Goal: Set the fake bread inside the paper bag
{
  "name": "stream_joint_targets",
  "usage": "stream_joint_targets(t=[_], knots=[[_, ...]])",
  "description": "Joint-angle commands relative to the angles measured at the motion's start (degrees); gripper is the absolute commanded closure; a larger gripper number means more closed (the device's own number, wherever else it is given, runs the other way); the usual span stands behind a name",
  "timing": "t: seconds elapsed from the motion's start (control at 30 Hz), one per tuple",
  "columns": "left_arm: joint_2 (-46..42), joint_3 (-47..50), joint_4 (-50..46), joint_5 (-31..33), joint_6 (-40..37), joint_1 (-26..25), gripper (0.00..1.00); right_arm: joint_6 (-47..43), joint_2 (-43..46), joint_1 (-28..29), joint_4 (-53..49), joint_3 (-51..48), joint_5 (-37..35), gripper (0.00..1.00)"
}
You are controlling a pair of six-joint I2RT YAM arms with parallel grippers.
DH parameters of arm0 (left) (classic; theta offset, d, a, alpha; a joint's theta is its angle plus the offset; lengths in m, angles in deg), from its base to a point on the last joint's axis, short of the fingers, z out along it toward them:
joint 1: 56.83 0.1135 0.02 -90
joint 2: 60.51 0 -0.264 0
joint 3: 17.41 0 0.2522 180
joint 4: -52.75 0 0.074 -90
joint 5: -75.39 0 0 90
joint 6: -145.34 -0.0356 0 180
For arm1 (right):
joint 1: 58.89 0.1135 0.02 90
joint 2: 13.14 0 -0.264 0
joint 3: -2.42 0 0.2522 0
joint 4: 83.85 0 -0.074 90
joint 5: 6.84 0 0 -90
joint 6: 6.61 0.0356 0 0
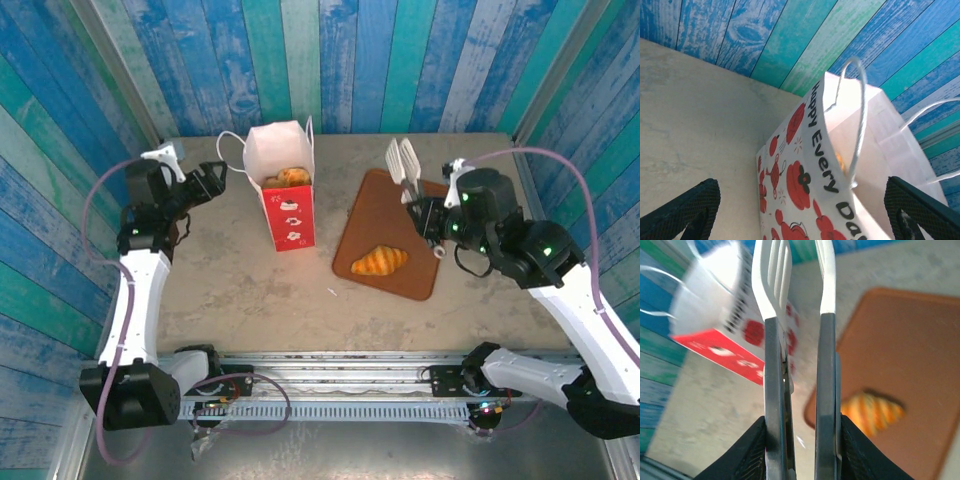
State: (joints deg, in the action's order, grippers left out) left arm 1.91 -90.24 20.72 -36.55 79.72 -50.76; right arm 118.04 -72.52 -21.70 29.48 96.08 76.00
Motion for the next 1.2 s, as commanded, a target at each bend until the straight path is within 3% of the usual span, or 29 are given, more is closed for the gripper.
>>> stream_joint_targets(t=[0.0,0.37,0.53,0.6,0.87,0.97,1.17], knots=[[-3.4,3.1,-0.1,0.6,-0.1,0.3,0.11,2.3,2.4,-1.0,-3.9,-4.5,-2.4,0.64],[-6.7,10.3,1.4,-1.1,1.3,0.3,0.1,9.6,7.6,-1.2,-4.8,-18.7,8.4,0.66],[-7.0,10.4,1.3,-1.2,1.0,0.3,0.1,12.2,11.1,-1.4,-5.0,-24.5,8.8,0.65],[-7.0,10.4,1.5,-1.3,1.1,0.3,0.1,11.8,12.4,-3.9,-4.8,-26.5,9.6,0.64],[-6.4,10.5,1.3,-1.6,0.8,0.3,0.1,6.4,13.9,-23.5,2.5,-33.4,30.5,0.64],[-6.3,10.4,1.4,-1.4,0.8,0.3,0.1,4.7,12.6,-26.2,2.6,-33.6,33.0,0.65],[-5.6,9.3,0.8,-1.2,0.0,0.3,0.1,2.6,9.3,-26.5,0.7,-32.6,37.7,0.66]])
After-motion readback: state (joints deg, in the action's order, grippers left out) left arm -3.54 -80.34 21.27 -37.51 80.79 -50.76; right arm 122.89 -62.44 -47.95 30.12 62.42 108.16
